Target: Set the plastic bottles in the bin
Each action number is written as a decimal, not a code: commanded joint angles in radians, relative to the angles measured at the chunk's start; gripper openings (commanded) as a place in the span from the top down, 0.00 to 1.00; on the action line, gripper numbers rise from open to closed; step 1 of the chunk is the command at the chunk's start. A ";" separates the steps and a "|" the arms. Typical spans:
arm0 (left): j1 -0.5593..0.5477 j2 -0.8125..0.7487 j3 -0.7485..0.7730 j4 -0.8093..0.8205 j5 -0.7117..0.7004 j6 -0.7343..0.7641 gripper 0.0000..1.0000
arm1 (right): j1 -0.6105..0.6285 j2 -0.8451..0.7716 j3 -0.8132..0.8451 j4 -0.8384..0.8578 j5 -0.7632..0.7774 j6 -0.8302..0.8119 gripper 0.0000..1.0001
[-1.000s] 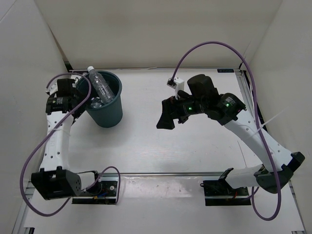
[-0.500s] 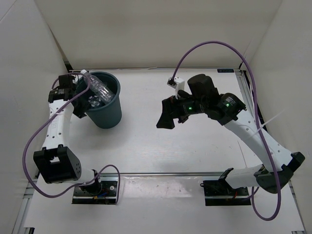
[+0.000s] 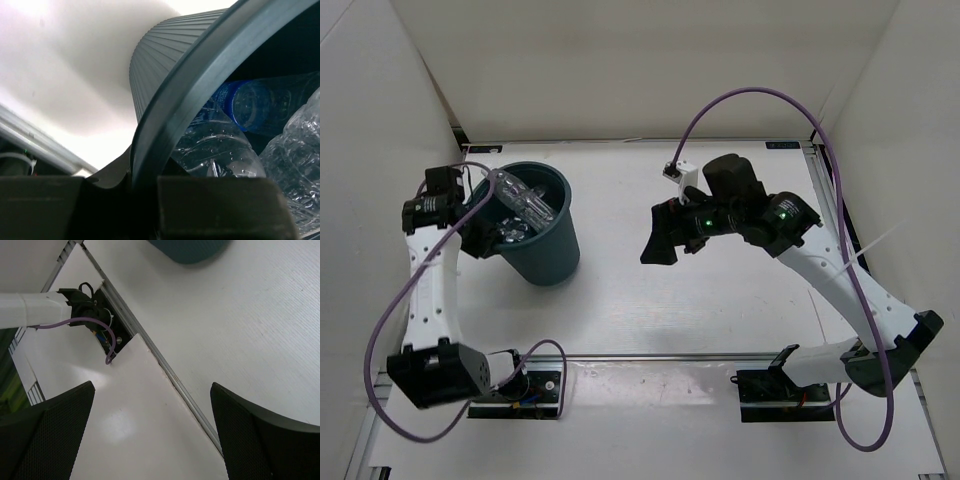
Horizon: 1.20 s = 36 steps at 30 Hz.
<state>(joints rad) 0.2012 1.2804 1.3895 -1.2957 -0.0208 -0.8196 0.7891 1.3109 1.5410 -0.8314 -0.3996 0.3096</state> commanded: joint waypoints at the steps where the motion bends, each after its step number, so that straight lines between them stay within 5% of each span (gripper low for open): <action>1: 0.001 -0.148 -0.029 -0.057 0.081 -0.030 0.89 | -0.004 -0.002 0.001 0.054 -0.028 0.011 0.00; 17: -0.029 -0.385 -0.188 -0.134 0.048 0.023 0.81 | -0.004 -0.001 -0.050 0.081 -0.068 0.048 0.00; 27: -0.029 -0.405 -0.274 -0.134 -0.053 0.033 0.44 | -0.004 -0.029 -0.059 0.072 -0.059 0.048 0.00; 31: -0.029 -0.405 -0.232 -0.134 -0.053 0.033 0.01 | -0.004 -0.029 -0.059 0.072 -0.033 0.069 0.00; 36: -0.029 -0.405 -0.141 -0.134 -0.025 0.033 0.01 | -0.004 -0.007 -0.048 0.060 -0.036 0.089 0.00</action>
<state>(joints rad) 0.1745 0.8928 1.1679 -1.3666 -0.0589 -0.7918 0.7864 1.3117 1.4807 -0.7830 -0.4271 0.3832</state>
